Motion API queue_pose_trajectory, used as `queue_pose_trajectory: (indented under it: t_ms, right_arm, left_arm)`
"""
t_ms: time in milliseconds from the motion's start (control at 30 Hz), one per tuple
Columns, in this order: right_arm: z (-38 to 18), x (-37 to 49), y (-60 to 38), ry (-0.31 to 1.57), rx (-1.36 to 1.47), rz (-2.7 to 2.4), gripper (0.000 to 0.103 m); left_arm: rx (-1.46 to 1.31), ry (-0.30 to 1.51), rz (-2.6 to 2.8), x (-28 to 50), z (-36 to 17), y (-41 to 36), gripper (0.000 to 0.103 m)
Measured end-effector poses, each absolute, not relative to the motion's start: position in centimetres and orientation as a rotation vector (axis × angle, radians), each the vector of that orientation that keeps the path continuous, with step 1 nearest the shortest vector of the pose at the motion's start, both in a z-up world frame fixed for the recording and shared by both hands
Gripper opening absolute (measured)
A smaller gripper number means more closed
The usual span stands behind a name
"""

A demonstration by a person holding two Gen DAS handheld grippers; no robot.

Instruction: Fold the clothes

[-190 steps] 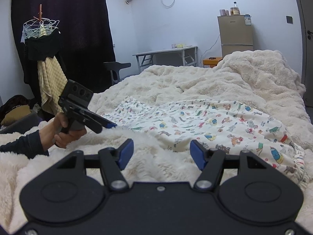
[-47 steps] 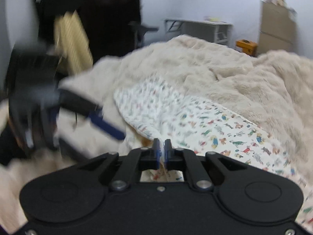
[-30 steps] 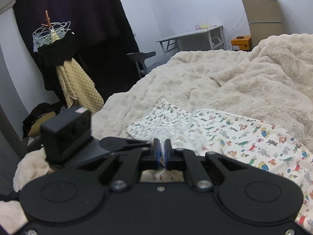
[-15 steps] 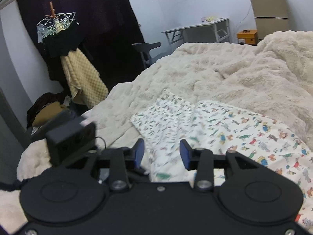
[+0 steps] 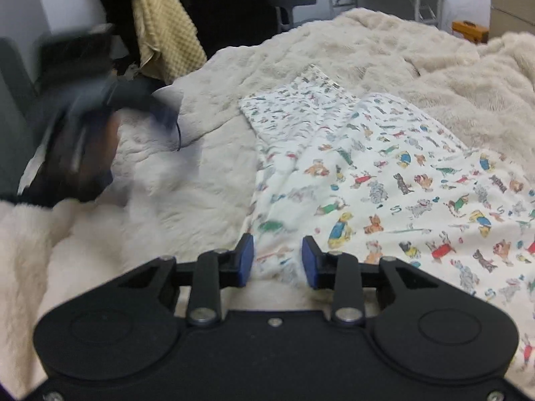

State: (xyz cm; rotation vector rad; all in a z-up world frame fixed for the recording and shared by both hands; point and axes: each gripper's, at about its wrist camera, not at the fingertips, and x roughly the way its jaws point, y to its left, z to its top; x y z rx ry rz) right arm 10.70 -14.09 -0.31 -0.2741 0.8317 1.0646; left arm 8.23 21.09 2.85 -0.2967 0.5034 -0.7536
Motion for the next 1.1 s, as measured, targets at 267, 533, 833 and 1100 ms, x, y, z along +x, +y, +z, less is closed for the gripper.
queue_pose_trajectory:
  t_ms: [267, 533, 833, 1100]
  right_arm:
    - [1.1, 8.3, -21.6, 0.769, 0.029, 0.996, 0.053]
    - [-3.1, 8.7, -33.5, 0.788, 0.554, 0.838, 0.055]
    - [-10.4, 9.0, -41.2, 0.760, 1.014, 0.532, 0.055]
    - [-14.8, 10.1, -42.6, 0.675, 1.448, 0.292, 0.057]
  left_arm:
    - [-0.987, 0.668, -0.050, 14.2, -13.1, 42.6, 0.071]
    - [-1.207, 0.545, -0.029, 19.6, -17.8, 42.7, 0.001]
    - [-0.698, 0.650, 0.293, 23.2, -8.3, 40.1, 0.025]
    - [-0.462, 0.500, 0.163, 18.3, -0.7, 31.3, 0.062]
